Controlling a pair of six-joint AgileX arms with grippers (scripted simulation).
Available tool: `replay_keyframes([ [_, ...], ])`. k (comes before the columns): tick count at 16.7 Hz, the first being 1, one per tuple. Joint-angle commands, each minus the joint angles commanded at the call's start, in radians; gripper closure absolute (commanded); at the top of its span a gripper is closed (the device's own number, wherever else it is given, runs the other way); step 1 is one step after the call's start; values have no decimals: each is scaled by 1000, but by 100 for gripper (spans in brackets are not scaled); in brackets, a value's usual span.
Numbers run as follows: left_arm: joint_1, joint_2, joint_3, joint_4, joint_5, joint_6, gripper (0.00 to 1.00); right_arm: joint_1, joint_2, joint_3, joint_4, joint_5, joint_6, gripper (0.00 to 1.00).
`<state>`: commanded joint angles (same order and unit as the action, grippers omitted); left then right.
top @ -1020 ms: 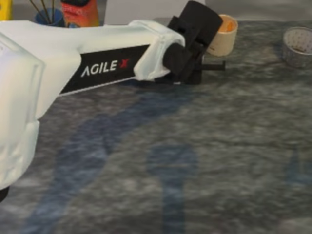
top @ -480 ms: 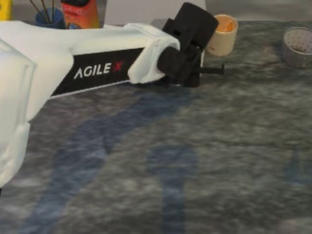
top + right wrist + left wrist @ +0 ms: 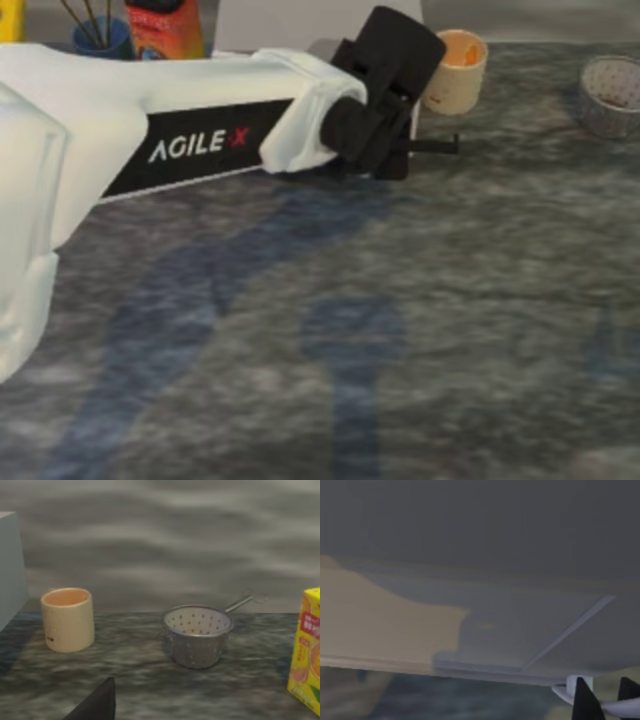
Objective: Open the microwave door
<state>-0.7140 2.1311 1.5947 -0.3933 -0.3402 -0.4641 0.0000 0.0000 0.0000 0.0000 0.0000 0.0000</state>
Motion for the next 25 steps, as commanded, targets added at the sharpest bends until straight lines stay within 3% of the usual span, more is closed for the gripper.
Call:
replay_keyframes([
  [18, 0, 0, 0, 0, 0, 0, 100, 0, 0, 0, 0, 0, 0, 0],
  [25, 3, -32, -44, 32, 26, 34, 100, 0, 0, 0, 0, 0, 0, 0],
])
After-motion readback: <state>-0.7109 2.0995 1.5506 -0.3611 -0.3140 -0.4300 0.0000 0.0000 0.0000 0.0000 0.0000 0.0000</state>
